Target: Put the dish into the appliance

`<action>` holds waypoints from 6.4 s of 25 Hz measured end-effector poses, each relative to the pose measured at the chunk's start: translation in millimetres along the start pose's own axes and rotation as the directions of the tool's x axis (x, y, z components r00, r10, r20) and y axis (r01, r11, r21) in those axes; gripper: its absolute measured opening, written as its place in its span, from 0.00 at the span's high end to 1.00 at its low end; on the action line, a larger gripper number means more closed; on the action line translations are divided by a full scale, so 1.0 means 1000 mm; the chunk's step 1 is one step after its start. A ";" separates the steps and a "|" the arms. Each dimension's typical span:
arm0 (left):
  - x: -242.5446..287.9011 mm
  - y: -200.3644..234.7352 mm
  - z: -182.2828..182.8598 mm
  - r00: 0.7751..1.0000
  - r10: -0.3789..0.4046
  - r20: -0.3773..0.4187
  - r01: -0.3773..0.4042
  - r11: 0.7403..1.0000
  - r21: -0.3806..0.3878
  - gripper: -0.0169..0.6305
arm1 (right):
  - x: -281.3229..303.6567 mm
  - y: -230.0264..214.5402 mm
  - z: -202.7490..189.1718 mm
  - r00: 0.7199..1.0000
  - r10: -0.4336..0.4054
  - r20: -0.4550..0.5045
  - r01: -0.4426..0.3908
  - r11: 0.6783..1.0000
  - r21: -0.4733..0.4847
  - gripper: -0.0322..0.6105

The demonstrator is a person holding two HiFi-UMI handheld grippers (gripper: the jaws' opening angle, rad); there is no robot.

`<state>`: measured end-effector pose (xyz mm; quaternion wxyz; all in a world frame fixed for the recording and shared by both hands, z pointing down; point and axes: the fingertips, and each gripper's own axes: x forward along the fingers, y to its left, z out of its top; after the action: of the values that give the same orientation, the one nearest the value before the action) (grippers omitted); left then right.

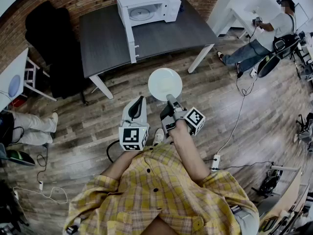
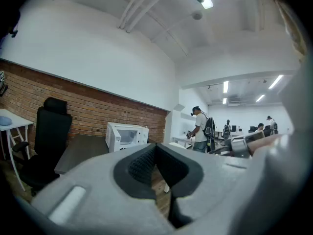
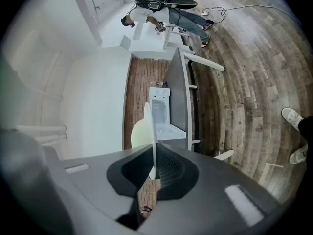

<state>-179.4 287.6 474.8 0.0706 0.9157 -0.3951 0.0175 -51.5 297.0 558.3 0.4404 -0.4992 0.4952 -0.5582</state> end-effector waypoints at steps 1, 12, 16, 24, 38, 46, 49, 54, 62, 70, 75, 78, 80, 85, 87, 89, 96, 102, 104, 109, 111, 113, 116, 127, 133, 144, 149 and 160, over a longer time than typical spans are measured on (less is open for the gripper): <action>0.000 -0.001 0.000 1.000 0.002 0.004 -0.002 1.000 0.001 0.98 | 0.001 0.002 0.001 1.000 0.006 0.000 -0.006 1.000 0.002 0.93; 0.013 -0.006 0.000 1.000 0.008 0.021 -0.007 1.000 -0.005 0.98 | 0.007 -0.002 0.015 1.000 0.008 0.001 -0.008 1.000 0.014 0.93; 0.024 -0.013 -0.002 1.000 0.005 0.020 -0.004 1.000 -0.005 0.98 | 0.009 -0.004 0.027 1.000 0.003 0.005 -0.003 1.000 0.010 0.93; 0.056 -0.023 -0.003 1.000 0.018 0.006 -0.018 1.000 0.006 0.98 | 0.023 -0.005 0.059 1.000 0.003 -0.005 -0.003 1.000 0.026 0.93; 0.110 -0.029 -0.001 0.995 0.101 0.021 -0.102 0.994 0.029 0.98 | 0.067 -0.002 0.101 0.996 0.011 -0.093 -0.010 1.000 0.010 0.93; 0.125 -0.022 -0.002 0.991 0.134 0.009 -0.134 0.991 0.023 0.98 | 0.089 -0.002 0.104 0.993 0.003 -0.117 -0.002 1.000 0.001 0.93; 0.138 -0.016 -0.005 0.991 0.136 0.002 -0.136 0.990 0.025 0.98 | 0.104 -0.002 0.105 0.992 0.002 -0.129 -0.002 1.000 -0.003 0.93; 0.168 0.004 -0.005 0.990 0.141 -0.001 -0.140 0.990 0.022 0.98 | 0.135 -0.007 0.117 0.992 -0.019 -0.128 0.019 1.000 -0.003 0.93; 0.240 0.044 0.010 0.991 0.131 0.015 -0.131 0.991 -0.003 0.98 | 0.205 0.002 0.136 0.990 -0.025 -0.139 0.023 1.000 -0.021 0.93; 0.304 0.075 0.033 0.993 0.112 0.024 -0.112 0.993 -0.023 0.98 | 0.266 0.022 0.156 0.988 -0.027 -0.149 0.023 0.999 -0.031 0.93; 0.332 0.093 0.046 0.996 0.085 0.028 -0.085 0.996 -0.030 0.98 | 0.298 0.029 0.160 0.990 -0.040 -0.136 0.040 0.999 -0.008 0.93; 0.347 0.105 0.053 0.997 0.074 0.033 -0.073 0.997 -0.035 0.98 | 0.317 0.038 0.164 0.992 -0.027 -0.126 0.025 1.000 -0.015 0.93; 0.356 0.113 0.056 0.997 0.064 0.034 -0.063 0.997 -0.037 0.98 | 0.328 0.036 0.167 0.992 -0.034 -0.123 0.032 0.999 -0.021 0.93; 0.374 0.125 0.060 0.999 0.040 0.035 -0.039 0.998 -0.040 0.98 | 0.349 0.034 0.172 0.993 -0.038 -0.112 0.036 0.999 -0.022 0.93; 0.379 0.131 0.061 0.999 0.029 0.036 -0.027 0.999 -0.042 0.98 | 0.358 0.037 0.171 0.994 -0.040 -0.104 0.038 0.999 -0.023 0.93; 0.383 0.138 0.064 0.999 0.021 0.041 -0.020 0.999 -0.045 0.98 | 0.367 0.040 0.168 0.994 -0.042 -0.102 0.040 0.999 -0.014 0.93; 0.398 0.149 0.069 0.999 -0.008 0.044 0.011 0.998 -0.065 0.98 | 0.388 0.047 0.177 0.997 -0.035 -0.072 0.033 0.999 -0.023 0.93; 0.407 0.155 0.063 0.999 -0.013 0.038 0.017 0.995 -0.095 0.98 | 0.394 0.044 0.181 0.997 -0.040 -0.068 0.037 0.999 -0.038 0.93; 0.409 0.154 0.062 0.999 -0.015 0.036 0.018 0.995 -0.096 0.98 | 0.395 0.042 0.182 0.996 -0.047 -0.070 0.044 0.998 -0.034 0.93; 0.420 0.159 0.058 0.999 0.007 0.033 -0.004 0.994 -0.107 0.98 | 0.405 0.039 0.188 0.995 -0.054 -0.089 0.052 0.998 -0.024 0.93; 0.428 0.165 0.058 0.999 0.026 0.031 -0.022 0.993 -0.113 0.98 | 0.414 0.038 0.192 0.993 -0.056 -0.103 0.055 0.998 -0.016 0.93; 0.439 0.173 0.058 0.999 0.049 0.024 -0.046 0.992 -0.119 0.98 | 0.425 0.036 0.197 0.991 -0.059 -0.120 0.058 0.998 -0.013 0.93; 0.453 0.182 0.061 0.996 0.084 0.023 -0.081 0.989 -0.123 0.98 | 0.444 0.040 0.204 0.987 -0.055 -0.150 0.051 0.998 -0.026 0.93; 0.501 0.192 0.065 0.987 0.162 0.014 -0.160 0.982 -0.102 0.98 | 0.500 0.034 0.227 0.964 -0.070 -0.255 0.067 0.998 -0.021 0.93; 0.517 0.203 0.061 0.980 0.201 -0.004 -0.201 0.977 -0.074 0.98 | 0.530 0.016 0.236 0.953 -0.083 -0.290 0.084 0.996 -0.008 0.93; 0.542 0.212 0.059 0.975 0.223 -0.017 -0.223 0.974 -0.026 0.98 | 0.578 -0.017 0.242 0.932 -0.144 -0.333 0.140 0.990 -0.037 0.92; 0.553 0.214 0.054 0.974 0.225 -0.031 -0.226 0.974 -0.024 0.97 | 0.599 -0.030 0.245 0.926 -0.159 -0.341 0.154 0.987 -0.044 0.92; 0.565 0.217 0.044 0.973 0.222 -0.068 -0.224 0.974 -0.026 0.97 | 0.638 -0.050 0.246 0.919 -0.171 -0.355 0.167 0.985 -0.044 0.91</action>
<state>50.1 -273.7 505.7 0.0963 0.8633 -0.4931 0.0483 120.8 -354.0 688.2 0.2903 -0.4331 0.5255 -0.6723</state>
